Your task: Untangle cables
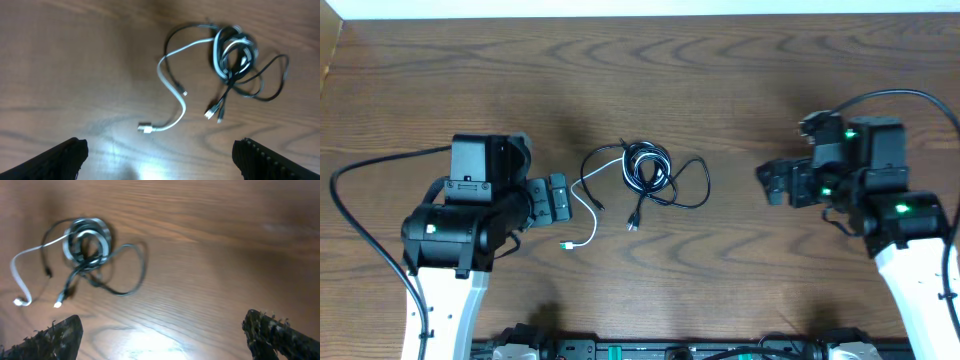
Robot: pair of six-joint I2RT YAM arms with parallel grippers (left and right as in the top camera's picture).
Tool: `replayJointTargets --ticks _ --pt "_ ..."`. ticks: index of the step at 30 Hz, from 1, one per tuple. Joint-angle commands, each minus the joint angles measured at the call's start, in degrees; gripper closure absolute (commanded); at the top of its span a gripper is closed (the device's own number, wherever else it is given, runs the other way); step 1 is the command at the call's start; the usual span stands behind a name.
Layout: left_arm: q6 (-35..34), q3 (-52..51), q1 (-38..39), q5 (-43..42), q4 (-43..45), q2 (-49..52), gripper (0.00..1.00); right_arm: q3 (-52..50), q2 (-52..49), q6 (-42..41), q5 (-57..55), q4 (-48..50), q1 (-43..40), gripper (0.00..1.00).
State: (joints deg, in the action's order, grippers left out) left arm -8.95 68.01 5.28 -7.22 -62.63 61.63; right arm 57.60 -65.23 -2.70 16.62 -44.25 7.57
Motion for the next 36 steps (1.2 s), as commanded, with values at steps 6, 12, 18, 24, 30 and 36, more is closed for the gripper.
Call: replayJointTargets --ticks 6,12,18,24,30,36 --pt "0.8 0.9 8.7 -0.2 6.7 5.1 0.16 1.2 -0.4 -0.4 -3.0 7.3 15.3 0.01" --pt "-1.4 0.9 12.0 -0.2 12.2 13.3 0.33 1.2 -3.3 -5.3 -6.5 13.4 20.1 0.01" --pt "-2.4 0.9 12.2 -3.0 16.1 22.5 0.53 1.2 -6.5 -12.2 -11.9 14.6 20.3 0.05" --pt "-2.1 0.9 12.2 -8.4 21.2 29.4 0.56 1.2 -7.0 -13.2 -13.7 14.4 20.3 0.04" --pt "-2.1 0.9 12.2 -10.8 24.7 34.8 0.87 1.2 -7.0 -13.2 -13.7 14.2 20.3 0.05" --pt "-2.3 0.9 12.2 -10.8 28.1 38.3 0.87 1.2 -7.0 -14.5 -13.7 14.0 20.3 0.05"
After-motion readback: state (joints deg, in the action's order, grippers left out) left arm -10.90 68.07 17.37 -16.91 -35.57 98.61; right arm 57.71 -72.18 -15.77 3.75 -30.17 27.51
